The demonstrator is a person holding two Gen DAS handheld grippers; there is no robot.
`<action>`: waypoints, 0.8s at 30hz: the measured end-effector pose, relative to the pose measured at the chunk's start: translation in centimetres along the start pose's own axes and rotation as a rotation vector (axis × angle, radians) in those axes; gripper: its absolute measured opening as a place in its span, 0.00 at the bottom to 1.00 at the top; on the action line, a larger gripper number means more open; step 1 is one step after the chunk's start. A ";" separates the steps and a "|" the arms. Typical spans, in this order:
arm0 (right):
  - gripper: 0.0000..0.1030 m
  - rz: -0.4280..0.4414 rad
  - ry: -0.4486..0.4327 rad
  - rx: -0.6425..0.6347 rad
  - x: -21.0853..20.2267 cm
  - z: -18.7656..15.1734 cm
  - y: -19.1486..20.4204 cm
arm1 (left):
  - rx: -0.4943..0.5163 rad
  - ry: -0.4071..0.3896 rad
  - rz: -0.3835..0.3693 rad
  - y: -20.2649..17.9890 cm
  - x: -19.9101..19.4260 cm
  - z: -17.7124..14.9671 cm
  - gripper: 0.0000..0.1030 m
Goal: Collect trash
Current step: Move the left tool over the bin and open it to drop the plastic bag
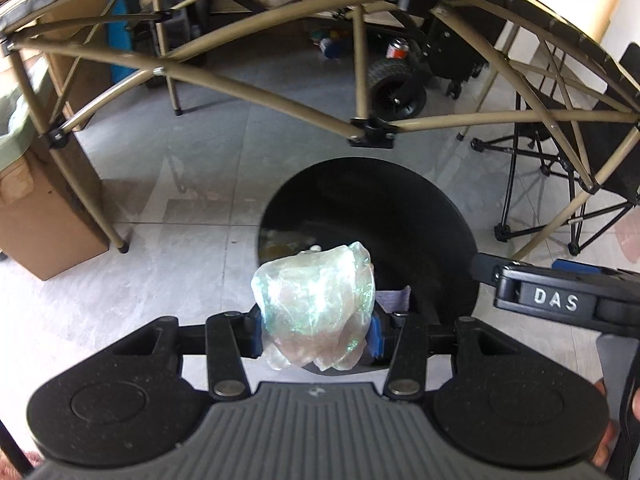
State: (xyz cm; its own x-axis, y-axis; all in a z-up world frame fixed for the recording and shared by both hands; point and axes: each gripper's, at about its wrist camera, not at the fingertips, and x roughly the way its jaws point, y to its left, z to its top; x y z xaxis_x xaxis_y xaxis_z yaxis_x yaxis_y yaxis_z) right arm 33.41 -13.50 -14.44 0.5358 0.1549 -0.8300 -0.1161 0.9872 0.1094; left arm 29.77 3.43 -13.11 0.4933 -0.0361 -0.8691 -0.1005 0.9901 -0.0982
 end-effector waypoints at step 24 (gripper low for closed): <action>0.94 -0.061 -0.043 0.141 -2.3 -0.6 -6.4 | 0.072 0.027 0.066 -5.6 2.1 3.1 1.00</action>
State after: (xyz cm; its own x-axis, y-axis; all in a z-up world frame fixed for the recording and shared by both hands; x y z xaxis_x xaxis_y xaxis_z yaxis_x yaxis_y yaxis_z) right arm 32.42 -20.17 -13.51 0.5742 0.0929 -0.8134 0.0347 0.9899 0.1376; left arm 34.04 -1.73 -12.86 0.4642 0.0265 -0.8853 -0.0692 0.9976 -0.0065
